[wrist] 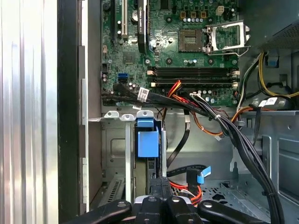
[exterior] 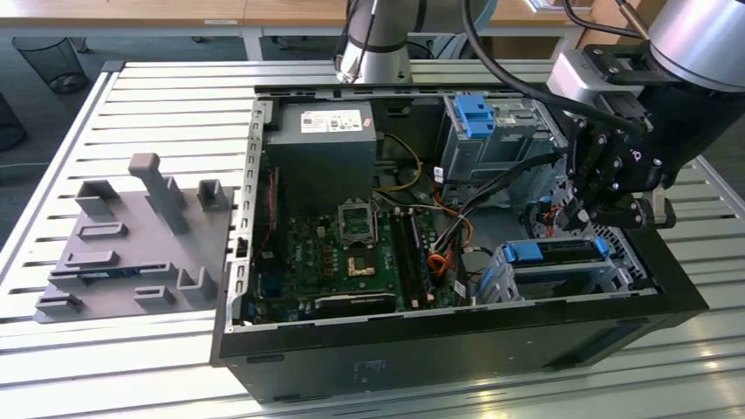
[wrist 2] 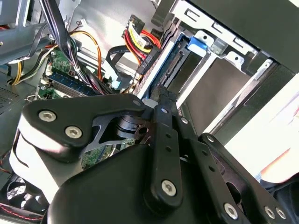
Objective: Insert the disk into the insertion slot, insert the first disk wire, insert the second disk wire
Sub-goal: 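Insert the first disk wire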
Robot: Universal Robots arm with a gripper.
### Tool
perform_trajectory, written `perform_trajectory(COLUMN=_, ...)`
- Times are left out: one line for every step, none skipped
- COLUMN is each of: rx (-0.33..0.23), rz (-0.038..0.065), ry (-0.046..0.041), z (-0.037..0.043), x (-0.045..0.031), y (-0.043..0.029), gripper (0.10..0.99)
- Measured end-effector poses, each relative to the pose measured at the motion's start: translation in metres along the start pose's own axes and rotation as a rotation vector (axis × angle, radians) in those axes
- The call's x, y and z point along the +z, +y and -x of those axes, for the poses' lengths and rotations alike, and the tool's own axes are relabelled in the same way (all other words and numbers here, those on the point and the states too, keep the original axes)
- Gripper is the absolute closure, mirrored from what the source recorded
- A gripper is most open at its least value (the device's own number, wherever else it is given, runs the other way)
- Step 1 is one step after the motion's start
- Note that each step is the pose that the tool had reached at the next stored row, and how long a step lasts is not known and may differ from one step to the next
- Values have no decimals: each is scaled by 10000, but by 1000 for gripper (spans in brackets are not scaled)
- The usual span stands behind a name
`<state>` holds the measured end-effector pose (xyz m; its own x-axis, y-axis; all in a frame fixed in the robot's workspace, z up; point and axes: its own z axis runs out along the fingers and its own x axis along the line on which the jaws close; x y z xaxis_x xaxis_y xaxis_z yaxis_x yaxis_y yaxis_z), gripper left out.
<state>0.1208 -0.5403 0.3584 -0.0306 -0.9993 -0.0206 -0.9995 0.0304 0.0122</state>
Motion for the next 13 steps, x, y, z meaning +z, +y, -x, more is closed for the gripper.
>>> perform_trajectory(rx=0, rz=0, ry=2, z=5, x=0, y=-9, gripper=980)
perform_trajectory(rx=0, rz=0, ry=2, z=11, x=1, y=-17, gripper=980)
perform_trajectory(rx=-1, rz=0, ry=1, z=15, x=3, y=-23, gripper=980)
perform_trajectory(rx=2, rz=0, ry=-1, z=18, x=6, y=-26, gripper=980)
perform_trajectory(rx=28, rz=-1, ry=-1, z=20, x=8, y=-27, gripper=980)
perform_trajectory(rx=102, rz=-2, ry=-1, z=22, x=9, y=-27, gripper=980)
perform_trajectory(rx=205, rz=-4, ry=-1, z=23, x=10, y=-27, gripper=980)
perform_trajectory(rx=323, rz=-7, ry=-2, z=24, x=12, y=-28, gripper=980)
perform_trajectory(rx=430, rz=-9, ry=-3, z=25, x=13, y=-28, gripper=980)
perform_trajectory(rx=533, rz=-11, ry=-4, z=27, x=14, y=-29, gripper=980)
perform_trajectory(rx=594, rz=-12, ry=-4, z=30, x=14, y=-29, gripper=980)
perform_trajectory(rx=619, rz=-12, ry=-7, z=34, x=14, y=-29, gripper=980)
perform_trajectory(rx=635, rz=-13, ry=-8, z=37, x=12, y=-29, gripper=980)
